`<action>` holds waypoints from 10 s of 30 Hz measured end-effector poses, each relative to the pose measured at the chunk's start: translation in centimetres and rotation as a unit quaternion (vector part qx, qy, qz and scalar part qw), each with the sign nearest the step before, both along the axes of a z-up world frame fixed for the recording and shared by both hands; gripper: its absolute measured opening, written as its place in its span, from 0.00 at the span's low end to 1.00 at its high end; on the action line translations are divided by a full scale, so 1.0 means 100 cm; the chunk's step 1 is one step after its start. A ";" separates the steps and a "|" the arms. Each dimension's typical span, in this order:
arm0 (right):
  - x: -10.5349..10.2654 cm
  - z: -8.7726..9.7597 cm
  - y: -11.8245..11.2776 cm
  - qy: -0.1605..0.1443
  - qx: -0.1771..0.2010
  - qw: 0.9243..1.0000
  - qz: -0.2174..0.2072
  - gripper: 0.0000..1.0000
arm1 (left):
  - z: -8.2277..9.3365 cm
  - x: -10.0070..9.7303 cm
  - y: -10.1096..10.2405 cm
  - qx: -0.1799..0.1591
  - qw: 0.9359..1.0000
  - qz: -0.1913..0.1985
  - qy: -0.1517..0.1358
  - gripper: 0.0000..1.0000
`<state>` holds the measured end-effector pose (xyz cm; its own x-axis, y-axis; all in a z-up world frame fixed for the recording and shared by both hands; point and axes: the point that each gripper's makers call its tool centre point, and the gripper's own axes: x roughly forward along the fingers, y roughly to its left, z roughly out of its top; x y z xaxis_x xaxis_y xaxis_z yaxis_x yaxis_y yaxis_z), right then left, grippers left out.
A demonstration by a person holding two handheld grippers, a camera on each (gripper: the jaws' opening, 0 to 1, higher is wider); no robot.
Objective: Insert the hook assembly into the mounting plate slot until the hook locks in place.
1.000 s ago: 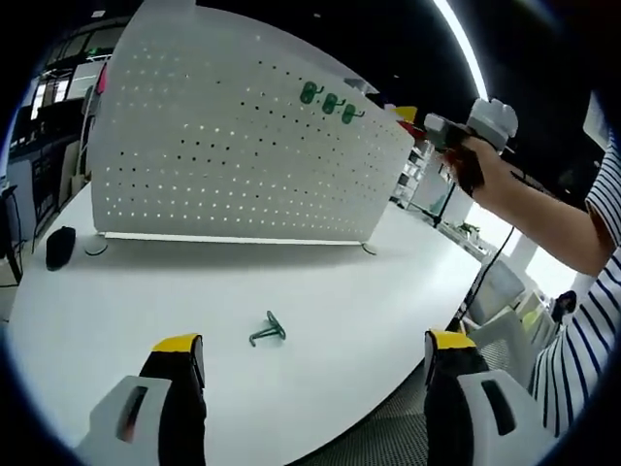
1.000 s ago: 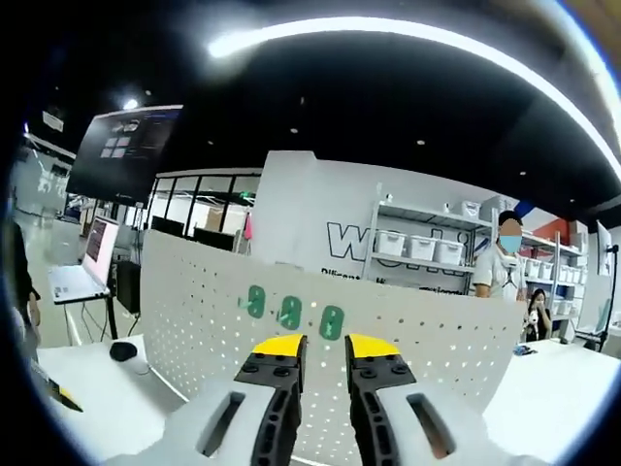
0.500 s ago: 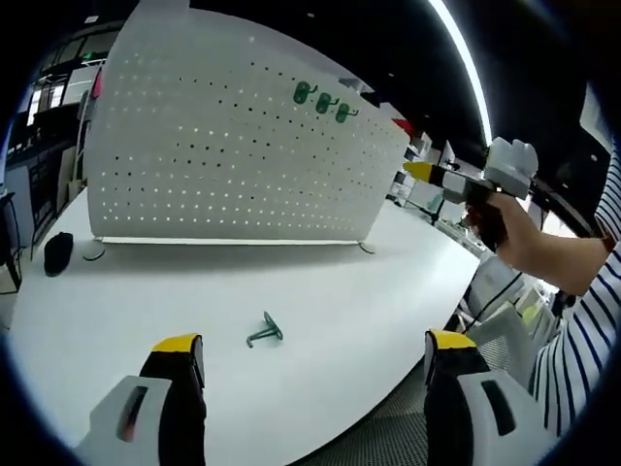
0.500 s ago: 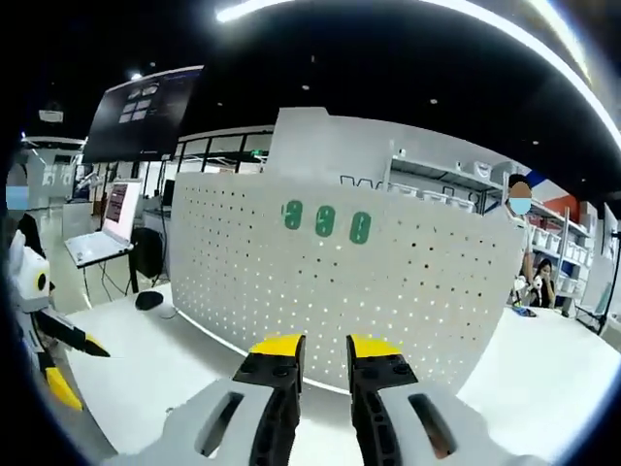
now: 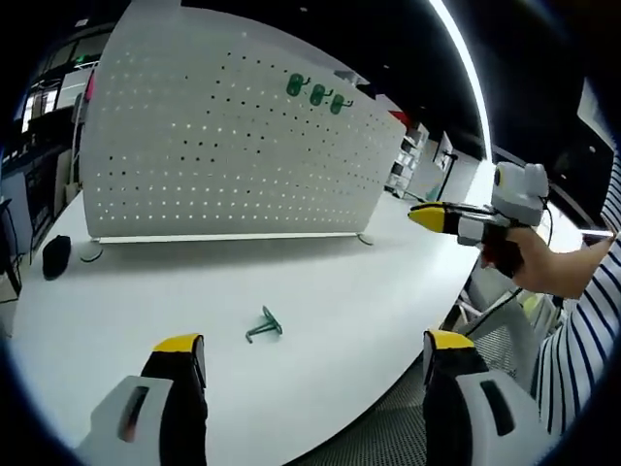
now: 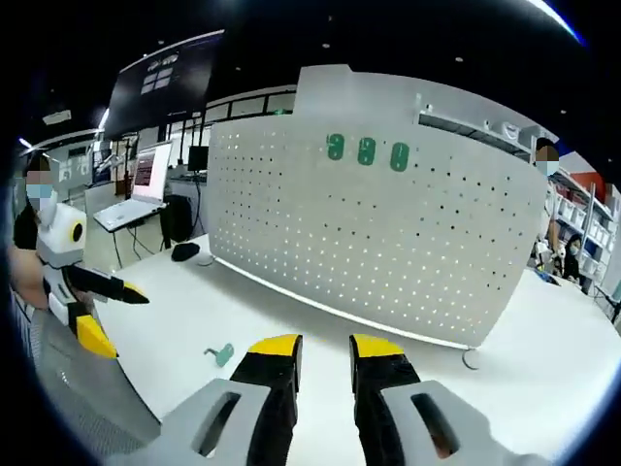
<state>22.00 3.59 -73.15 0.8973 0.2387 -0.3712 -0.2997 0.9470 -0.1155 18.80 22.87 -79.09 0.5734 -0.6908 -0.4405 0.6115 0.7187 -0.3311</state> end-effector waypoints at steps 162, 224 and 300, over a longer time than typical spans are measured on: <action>-0.013 -0.105 0.144 0.377 0.095 0.908 0.159 0.00 | -0.038 0.015 -0.039 0.224 0.924 -0.265 -0.160 0.08; 0.032 -0.020 0.059 0.078 0.010 0.996 0.037 0.10 | 0.010 0.061 -0.019 0.204 0.970 -0.078 -0.111 0.02; -0.025 -0.040 0.003 0.008 -0.067 0.998 -0.015 0.56 | 0.154 0.192 -0.027 0.072 0.950 0.211 -0.218 0.02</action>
<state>19.50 3.89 -77.12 0.8969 0.1581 -0.4130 -0.2737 0.9319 -0.2378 38.04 20.13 -63.73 0.9356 -0.3094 -0.1700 0.3153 0.9490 0.0079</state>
